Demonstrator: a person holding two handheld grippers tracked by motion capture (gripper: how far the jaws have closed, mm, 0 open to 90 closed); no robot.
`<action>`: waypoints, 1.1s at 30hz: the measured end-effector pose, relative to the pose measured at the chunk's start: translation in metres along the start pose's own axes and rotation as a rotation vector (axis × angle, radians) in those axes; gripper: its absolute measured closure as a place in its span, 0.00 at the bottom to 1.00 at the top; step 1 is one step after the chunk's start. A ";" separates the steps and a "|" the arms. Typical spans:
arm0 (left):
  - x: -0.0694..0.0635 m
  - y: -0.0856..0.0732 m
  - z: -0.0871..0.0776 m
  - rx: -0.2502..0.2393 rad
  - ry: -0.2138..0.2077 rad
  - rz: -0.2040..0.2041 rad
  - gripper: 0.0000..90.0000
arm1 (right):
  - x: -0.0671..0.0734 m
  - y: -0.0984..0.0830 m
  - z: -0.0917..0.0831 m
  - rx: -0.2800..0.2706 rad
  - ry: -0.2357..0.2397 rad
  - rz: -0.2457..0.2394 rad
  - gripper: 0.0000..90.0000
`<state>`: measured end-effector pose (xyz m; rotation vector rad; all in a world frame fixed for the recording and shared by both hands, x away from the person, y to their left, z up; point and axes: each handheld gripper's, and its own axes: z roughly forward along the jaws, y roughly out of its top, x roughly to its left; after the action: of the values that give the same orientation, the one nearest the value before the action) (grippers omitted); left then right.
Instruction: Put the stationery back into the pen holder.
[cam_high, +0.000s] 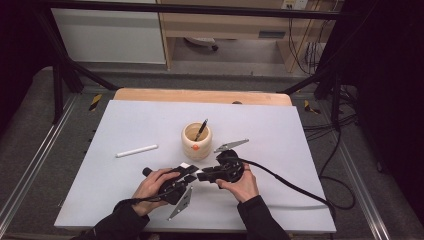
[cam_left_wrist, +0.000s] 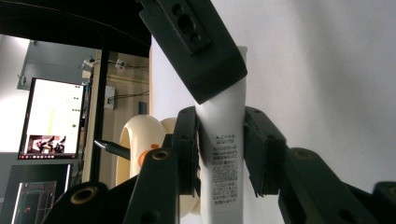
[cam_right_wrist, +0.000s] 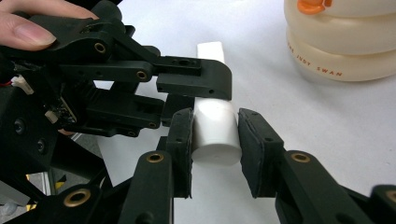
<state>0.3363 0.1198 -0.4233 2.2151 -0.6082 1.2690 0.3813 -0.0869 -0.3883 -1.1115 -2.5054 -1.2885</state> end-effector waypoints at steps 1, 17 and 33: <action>0.000 0.000 0.000 0.000 -0.001 -0.006 0.75 | 0.000 0.000 0.000 -0.001 0.000 -0.002 0.75; 0.001 -0.001 0.000 0.013 -0.004 -0.044 0.76 | 0.003 0.000 -0.006 -0.041 0.003 -0.035 0.69; 0.006 -0.013 -0.007 0.045 -0.014 -0.115 0.76 | -0.010 -0.008 -0.035 -0.163 -0.097 -0.055 0.33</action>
<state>0.3426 0.1333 -0.4182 2.2627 -0.4544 1.2204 0.3759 -0.1216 -0.3750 -1.1714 -2.5552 -1.5125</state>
